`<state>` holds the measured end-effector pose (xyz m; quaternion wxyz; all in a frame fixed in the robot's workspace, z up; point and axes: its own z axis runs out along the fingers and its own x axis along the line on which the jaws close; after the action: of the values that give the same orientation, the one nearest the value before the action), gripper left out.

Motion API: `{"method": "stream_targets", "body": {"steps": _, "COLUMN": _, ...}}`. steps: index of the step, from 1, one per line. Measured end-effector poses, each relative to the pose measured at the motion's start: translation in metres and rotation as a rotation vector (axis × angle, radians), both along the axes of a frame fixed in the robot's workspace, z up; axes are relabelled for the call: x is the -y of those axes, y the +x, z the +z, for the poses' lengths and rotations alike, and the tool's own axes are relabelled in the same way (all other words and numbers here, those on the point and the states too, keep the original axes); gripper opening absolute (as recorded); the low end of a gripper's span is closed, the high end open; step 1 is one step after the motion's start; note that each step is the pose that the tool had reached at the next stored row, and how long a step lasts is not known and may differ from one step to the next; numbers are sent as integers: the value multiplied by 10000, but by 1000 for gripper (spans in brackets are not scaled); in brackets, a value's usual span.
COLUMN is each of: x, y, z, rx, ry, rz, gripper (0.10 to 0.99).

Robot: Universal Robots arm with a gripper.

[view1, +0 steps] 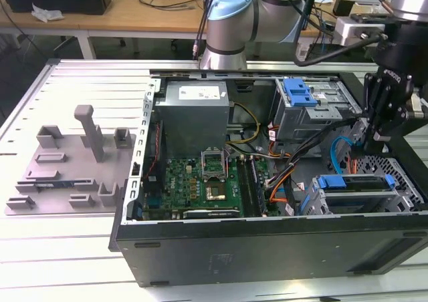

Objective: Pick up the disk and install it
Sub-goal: 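Insert the first disk wire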

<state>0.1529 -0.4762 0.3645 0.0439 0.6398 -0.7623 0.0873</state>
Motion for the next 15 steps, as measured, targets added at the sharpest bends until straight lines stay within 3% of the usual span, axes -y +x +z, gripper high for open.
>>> {"method": "stream_targets", "body": {"steps": 1, "x": 12, "y": -2, "z": 0, "rx": 0, "ry": 34, "rz": 9, "gripper": 165}}
{"method": "stream_targets", "body": {"steps": 3, "x": 145, "y": -7, "z": 0, "rx": 0, "ry": 545, "rz": 123, "gripper": 165}}
{"method": "stream_targets", "body": {"steps": 4, "x": 199, "y": -7, "z": 0, "rx": -2, "ry": 587, "rz": 182, "gripper": 165}}
{"method": "stream_targets", "body": {"steps": 10, "x": 307, "y": -7, "z": -5, "rx": -7, "ry": 594, "rz": 335, "gripper": 165}}
{"method": "stream_targets", "body": {"steps": 15, "x": 333, "y": -7, "z": -22, "rx": -23, "ry": 670, "rz": 645, "gripper": 165}}
